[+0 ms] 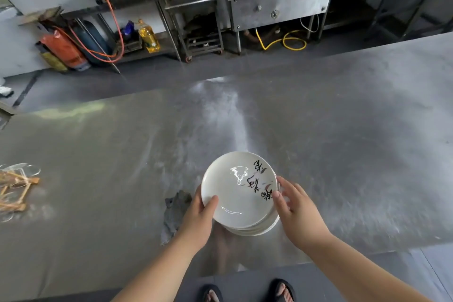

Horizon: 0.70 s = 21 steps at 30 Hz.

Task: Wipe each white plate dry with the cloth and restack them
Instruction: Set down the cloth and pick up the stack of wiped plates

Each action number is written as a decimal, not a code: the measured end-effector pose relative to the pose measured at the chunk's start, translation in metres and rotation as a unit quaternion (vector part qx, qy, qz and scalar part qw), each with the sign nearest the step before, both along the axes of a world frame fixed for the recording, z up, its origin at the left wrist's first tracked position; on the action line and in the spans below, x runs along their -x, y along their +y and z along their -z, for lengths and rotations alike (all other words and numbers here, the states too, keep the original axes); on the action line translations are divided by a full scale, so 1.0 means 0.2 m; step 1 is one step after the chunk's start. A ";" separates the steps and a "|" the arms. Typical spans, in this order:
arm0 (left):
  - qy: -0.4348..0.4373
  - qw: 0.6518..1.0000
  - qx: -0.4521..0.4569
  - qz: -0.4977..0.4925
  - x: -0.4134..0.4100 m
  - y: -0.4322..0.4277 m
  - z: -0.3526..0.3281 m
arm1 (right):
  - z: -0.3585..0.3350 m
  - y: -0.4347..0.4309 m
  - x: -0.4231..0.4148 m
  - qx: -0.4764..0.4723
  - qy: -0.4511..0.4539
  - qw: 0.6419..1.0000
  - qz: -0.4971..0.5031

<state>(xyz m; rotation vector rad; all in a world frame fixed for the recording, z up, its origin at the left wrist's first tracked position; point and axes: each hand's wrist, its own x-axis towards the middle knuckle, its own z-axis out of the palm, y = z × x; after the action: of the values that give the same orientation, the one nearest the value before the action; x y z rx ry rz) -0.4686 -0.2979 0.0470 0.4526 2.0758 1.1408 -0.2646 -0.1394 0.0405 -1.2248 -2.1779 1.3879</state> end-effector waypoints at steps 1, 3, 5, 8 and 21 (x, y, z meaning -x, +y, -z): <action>-0.006 1.000 -0.001 0.010 0.01 0.00 0.00 | 0.00 -0.02 0.01 0.008 0.007 1.000 0.019; -0.008 0.999 -0.012 0.053 0.03 0.02 0.00 | 0.00 -0.06 0.03 0.013 0.019 0.999 0.048; -0.002 0.995 -0.012 0.100 0.03 0.05 0.01 | -0.01 -0.09 0.04 0.032 0.028 0.996 0.082; 0.004 0.990 -0.012 0.138 0.04 0.09 -0.01 | -0.03 -0.13 0.06 0.067 0.045 0.989 0.127; -0.021 0.988 -0.044 0.144 0.11 -0.05 0.09 | -0.03 -0.31 0.13 0.139 0.037 0.968 0.205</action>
<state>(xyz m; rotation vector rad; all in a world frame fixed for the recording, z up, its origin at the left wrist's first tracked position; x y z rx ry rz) -0.4908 -0.3070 0.0295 0.7388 1.8559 1.0595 -0.2913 -0.2010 0.0470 -1.5807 -1.5930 1.5548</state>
